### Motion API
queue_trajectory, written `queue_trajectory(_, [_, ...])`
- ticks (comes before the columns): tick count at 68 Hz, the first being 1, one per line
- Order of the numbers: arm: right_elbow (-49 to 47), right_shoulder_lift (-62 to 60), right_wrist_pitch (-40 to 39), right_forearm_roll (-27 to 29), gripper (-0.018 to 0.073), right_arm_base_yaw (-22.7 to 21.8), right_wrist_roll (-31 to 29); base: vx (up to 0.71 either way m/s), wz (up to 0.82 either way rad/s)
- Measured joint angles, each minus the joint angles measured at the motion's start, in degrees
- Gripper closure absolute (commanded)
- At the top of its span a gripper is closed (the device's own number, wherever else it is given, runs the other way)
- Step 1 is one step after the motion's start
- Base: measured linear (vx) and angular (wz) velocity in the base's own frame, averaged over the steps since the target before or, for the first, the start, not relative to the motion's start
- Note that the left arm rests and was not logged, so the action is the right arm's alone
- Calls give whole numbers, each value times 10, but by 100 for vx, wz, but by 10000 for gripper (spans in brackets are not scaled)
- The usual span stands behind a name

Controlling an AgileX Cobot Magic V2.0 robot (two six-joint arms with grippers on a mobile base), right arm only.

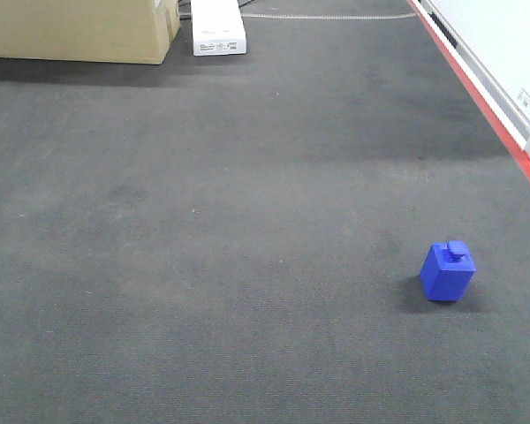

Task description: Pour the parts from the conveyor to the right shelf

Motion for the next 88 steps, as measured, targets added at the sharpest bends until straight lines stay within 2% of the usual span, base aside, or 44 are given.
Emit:
queue_trajectory(66, [0, 0, -9, 0, 569, 0, 0, 0, 0])
queue_trajectory(76, [0, 0, -68, 0, 569, 0, 0, 0, 0])
queue_trajectory(88, [0, 0, -211, 0, 569, 0, 0, 0, 0])
